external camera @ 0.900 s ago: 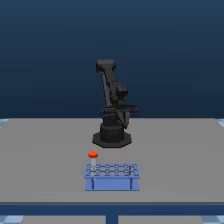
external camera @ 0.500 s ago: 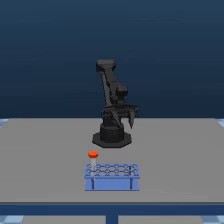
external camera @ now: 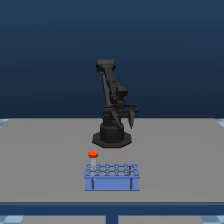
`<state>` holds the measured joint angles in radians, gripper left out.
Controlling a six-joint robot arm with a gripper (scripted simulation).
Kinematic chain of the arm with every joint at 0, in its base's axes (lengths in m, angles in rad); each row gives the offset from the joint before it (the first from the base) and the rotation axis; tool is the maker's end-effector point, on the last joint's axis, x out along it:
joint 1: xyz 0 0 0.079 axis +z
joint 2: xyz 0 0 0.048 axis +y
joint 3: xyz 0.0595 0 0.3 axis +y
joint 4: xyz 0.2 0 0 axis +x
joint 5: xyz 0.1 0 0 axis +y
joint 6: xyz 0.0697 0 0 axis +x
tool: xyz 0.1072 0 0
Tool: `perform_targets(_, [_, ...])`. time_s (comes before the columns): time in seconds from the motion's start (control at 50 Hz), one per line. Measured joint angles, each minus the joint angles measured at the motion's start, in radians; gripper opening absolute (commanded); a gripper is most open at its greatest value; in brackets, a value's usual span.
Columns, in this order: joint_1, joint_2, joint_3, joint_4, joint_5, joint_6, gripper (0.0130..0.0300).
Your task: Pick up the centrifuge tube on the rack
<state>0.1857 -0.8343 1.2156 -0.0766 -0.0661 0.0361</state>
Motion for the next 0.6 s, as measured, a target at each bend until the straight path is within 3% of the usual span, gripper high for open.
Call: perform_targets(0.6, [-0.041, 0.023, -0.008, -0.318, -0.019, 0.294, 0.0300])
